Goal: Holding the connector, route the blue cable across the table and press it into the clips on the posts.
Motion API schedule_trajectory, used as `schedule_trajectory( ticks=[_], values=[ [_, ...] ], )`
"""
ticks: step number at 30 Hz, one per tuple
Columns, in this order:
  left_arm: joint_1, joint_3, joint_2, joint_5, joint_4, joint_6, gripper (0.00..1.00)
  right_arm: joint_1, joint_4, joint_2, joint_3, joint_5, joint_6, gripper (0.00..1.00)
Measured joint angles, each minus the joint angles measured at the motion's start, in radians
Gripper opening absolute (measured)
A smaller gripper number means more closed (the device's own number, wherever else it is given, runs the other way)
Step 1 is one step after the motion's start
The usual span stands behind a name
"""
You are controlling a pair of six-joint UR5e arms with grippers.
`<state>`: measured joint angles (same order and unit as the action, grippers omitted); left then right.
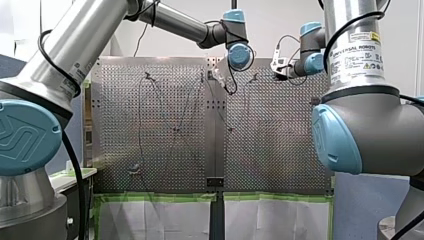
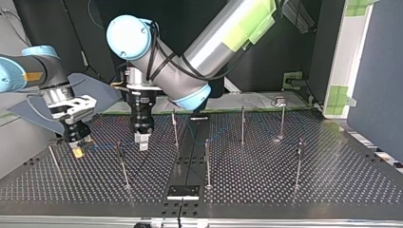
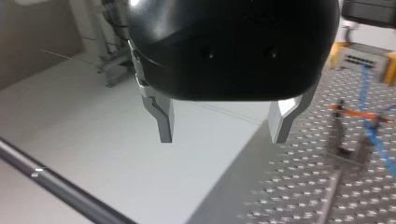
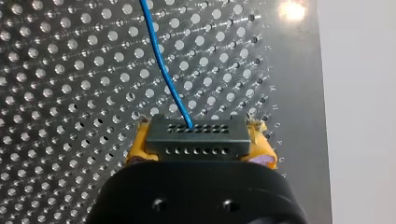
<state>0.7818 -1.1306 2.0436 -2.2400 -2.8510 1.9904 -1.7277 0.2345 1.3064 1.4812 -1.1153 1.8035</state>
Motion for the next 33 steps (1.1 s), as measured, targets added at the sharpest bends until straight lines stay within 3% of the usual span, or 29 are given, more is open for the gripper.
schedule_trajectory(
  ticks=[4, 14, 23, 33],
  values=[
    [-0.002, -0.029, -0.029, -0.014, 0.027, -0.004, 1.00, -0.003, -0.001, 0.000, 0.000, 0.000, -0.002, 0.00],
    [-0.003, -0.107, -0.107, -0.089, 0.101, -0.065, 1.00, -0.007, -0.001, 0.000, 0.000, -0.001, -0.002, 0.00],
    [-0.001, -0.185, -0.185, -0.166, 0.178, -0.075, 1.00, -0.013, -0.005, 0.000, 0.000, -0.001, -0.002, 0.00],
    [0.011, -0.270, -0.270, -0.154, 0.264, -0.121, 1.00, -0.017, -0.006, 0.000, 0.000, -0.004, -0.006, 0.00]
  ],
)
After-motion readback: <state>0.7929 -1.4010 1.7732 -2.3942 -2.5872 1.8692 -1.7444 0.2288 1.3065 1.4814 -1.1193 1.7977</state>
